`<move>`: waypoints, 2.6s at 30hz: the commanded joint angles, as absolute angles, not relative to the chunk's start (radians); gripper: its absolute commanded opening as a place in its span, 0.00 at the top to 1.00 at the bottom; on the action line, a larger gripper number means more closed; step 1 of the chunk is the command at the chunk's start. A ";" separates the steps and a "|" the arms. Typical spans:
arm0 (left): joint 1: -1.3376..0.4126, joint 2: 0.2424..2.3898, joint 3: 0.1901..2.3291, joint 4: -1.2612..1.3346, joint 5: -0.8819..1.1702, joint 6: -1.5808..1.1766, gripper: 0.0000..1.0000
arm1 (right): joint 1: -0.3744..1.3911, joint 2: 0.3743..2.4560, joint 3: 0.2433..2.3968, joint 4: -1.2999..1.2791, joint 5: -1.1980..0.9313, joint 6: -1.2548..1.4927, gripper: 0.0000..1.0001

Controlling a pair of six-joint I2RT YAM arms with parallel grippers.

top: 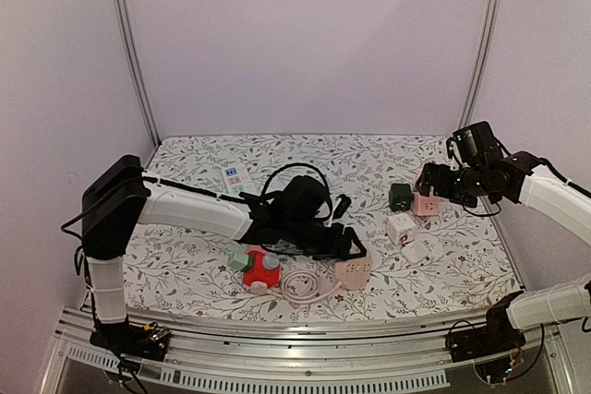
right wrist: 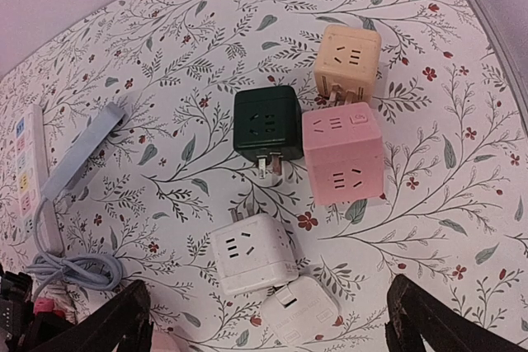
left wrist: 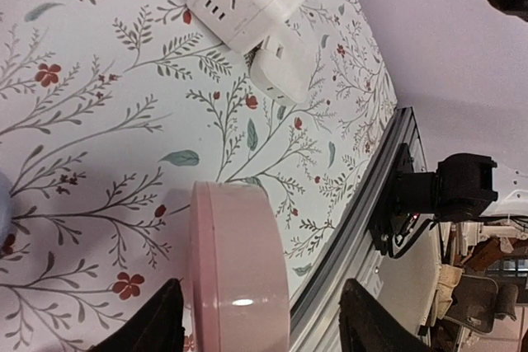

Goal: Pull the plug off the socket
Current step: Place the socket at the center of the board, then remove the plug from the socket.

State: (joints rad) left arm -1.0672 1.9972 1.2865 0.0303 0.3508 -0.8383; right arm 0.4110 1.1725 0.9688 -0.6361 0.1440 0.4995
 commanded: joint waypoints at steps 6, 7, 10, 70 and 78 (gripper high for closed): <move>-1.077 1.921 1.308 -0.099 0.229 -0.772 0.28 | 0.406 1.138 0.960 -0.659 0.150 0.500 0.02; -1.077 1.903 1.308 -0.114 0.205 -0.761 0.26 | 0.406 1.133 0.960 -0.661 0.150 0.499 0.02; -1.069 1.835 1.304 -0.149 0.139 -0.730 0.22 | 0.406 1.125 0.963 -0.670 0.147 0.495 0.02; -0.694 1.135 0.407 0.120 0.321 -0.991 0.04 | 1.068 1.979 1.500 -0.423 -0.079 0.938 0.34; -0.693 1.155 0.391 0.124 0.341 -0.981 0.05 | 1.077 2.076 1.563 -0.398 -0.114 0.975 0.40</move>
State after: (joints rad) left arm -0.7067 1.1355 0.4114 0.1070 0.3126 -0.9955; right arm 1.0683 2.0201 1.5173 -0.4149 -0.0891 0.9478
